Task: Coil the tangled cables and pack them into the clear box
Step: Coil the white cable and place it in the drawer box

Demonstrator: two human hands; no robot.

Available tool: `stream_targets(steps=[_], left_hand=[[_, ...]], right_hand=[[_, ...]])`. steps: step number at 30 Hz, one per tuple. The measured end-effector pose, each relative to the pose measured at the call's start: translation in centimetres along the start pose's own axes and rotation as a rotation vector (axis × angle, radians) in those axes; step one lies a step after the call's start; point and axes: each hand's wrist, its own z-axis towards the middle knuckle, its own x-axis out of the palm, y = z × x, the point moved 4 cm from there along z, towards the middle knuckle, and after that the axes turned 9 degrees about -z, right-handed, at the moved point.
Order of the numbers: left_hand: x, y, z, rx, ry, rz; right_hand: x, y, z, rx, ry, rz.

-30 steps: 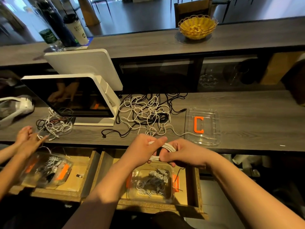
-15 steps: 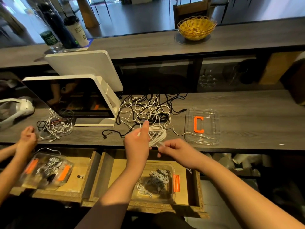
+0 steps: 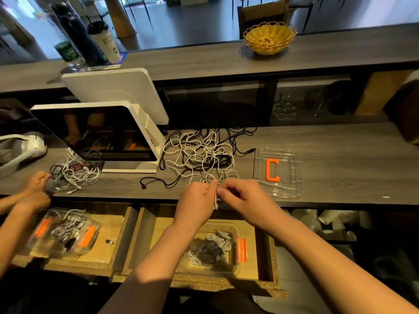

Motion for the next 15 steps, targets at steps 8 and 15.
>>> stream_targets(steps=[8, 15], left_hand=[[0.5, -1.0, -1.5, -0.108, 0.249, -0.319], [-0.1, -1.3, -1.9, -0.069, 0.317, -0.430]], right_hand=[[-1.2, -1.5, 1.2, 0.002, 0.051, -0.041], [-0.2, -3.2, 0.7, 0.085, 0.102, -0.004]])
